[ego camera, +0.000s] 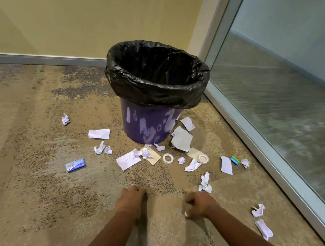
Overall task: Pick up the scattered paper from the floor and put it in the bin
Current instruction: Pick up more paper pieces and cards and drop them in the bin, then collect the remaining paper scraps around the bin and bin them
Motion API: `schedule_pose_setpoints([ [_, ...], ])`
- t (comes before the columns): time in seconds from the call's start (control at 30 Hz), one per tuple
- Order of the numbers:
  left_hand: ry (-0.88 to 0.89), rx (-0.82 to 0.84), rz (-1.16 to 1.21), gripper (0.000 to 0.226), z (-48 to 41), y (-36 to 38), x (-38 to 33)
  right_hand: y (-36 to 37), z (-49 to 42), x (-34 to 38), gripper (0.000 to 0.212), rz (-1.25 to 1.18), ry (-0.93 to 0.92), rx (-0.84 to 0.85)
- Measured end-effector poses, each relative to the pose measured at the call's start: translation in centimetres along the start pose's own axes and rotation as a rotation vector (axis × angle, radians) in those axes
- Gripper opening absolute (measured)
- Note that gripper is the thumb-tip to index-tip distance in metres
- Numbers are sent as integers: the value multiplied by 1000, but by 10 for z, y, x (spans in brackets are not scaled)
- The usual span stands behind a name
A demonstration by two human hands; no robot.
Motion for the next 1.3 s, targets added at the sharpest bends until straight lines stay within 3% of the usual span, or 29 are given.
schedule_pose_setpoints([
  [0.07, -4, -53, 16, 52, -7, -11, -1, -28, -10, 1, 14, 29, -46, -181],
  [0.17, -29, -140, -36, 33, -19, -30, -5, -62, -30, -6, 18, 35, -108, -352],
  [0.27, -30, -277, -76, 33, -38, -47, -18, -89, -60, -18, 28, -55, -144, -438],
  [0.37, -60, -343, -38, 46, -58, -55, -32, -102, -86, -25, 51, -81, -112, -421],
  [0.53, -295, -308, 75, 84, -86, -64, -30, -103, -116, -36, 92, -152, -27, -285],
  [0.63, -456, -264, 310, 95, -102, -65, -9, -99, -130, -35, 102, -175, -10, -193],
  [0.73, -501, -238, 590, 102, -118, -65, -2, -96, -136, -27, 106, -288, -37, -153],
  [0.83, -493, -217, 580, 101, -130, -66, -20, -84, -139, -16, 108, -385, -63, -118],
  [0.97, -391, -241, 419, 87, -142, -59, -59, -67, -137, 2, 98, -335, -113, -172],
  [1.13, -362, -340, 369, 36, -126, -59, -74, -56, -125, 25, 47, -310, -169, -235],
  [1.3, -392, -293, 546, 58, -114, -46, -62, -42, -108, 34, 30, -424, -298, -257],
])
Point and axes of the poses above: each hand's wrist, its own z-axis away from the middle knuckle, its own y-axis out of the palm, x = y × z, the point moved 7 cm from there along -z, towards the middle knuckle, and after that the axes turned 8 degrees about -z, right-handed, at the moved point
